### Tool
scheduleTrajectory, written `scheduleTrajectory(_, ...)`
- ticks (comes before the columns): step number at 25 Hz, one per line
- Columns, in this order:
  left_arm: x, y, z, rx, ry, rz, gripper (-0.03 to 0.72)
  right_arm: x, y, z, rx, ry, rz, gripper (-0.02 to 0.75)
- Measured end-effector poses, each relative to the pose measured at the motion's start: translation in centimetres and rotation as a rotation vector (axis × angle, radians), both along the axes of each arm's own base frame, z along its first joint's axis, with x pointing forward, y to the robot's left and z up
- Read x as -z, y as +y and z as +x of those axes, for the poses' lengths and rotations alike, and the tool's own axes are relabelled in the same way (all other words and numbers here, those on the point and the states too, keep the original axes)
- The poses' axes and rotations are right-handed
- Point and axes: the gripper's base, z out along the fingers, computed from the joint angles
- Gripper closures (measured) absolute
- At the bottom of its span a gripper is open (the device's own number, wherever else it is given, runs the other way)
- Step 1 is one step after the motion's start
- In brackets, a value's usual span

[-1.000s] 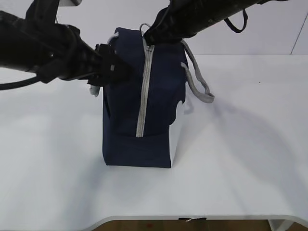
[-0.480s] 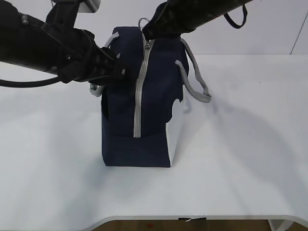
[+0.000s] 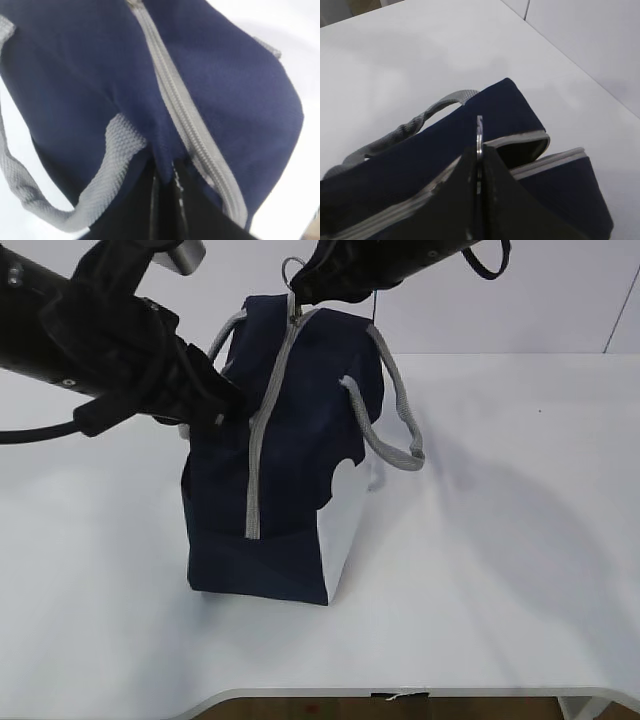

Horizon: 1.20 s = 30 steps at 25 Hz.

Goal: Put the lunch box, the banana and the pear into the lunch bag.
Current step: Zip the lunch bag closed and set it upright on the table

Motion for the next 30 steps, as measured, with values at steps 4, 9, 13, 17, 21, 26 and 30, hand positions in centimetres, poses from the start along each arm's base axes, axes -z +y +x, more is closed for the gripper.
scheduleTrajectory(4, -0.5, 0.8, -0.8, 0.049, 0.012, 0.060, 0.690, 0.0, -0.1, 0.4, 0.023, -0.032, -0.002, 0.732)
scheduleTrajectory(9, -0.3, 2.5, -0.4, 0.029, 0.063, 0.087, 0.692, 1.1, 0.0, 1.3, 0.044, -0.043, -0.018, 0.732)
scheduleTrajectory(13, 0.0, 4.5, 0.2, -0.010, 0.124, 0.106, 0.692, 2.0, 0.1, 2.2, 0.073, -0.065, -0.028, 0.732)
scheduleTrajectory(17, 0.0, 6.5, 0.8, -0.052, 0.169, 0.113, 0.692, 2.7, 0.2, 3.0, 0.106, -0.091, -0.023, 0.732)
scheduleTrajectory(21, 0.1, 7.6, 0.9, -0.070, 0.203, 0.126, 0.692, 3.8, 0.3, 3.7, 0.123, -0.089, -0.028, 0.732)
scheduleTrajectory(26, -0.1, 8.2, 0.6, -0.058, 0.205, 0.165, 0.692, 5.5, 0.3, 4.5, 0.134, -0.067, -0.043, 0.732)
scheduleTrajectory(30, -0.8, 8.4, 0.2, -0.056, 0.177, 0.173, 0.692, 6.4, -0.7, 5.2, 0.154, -0.034, -0.047, 0.732)
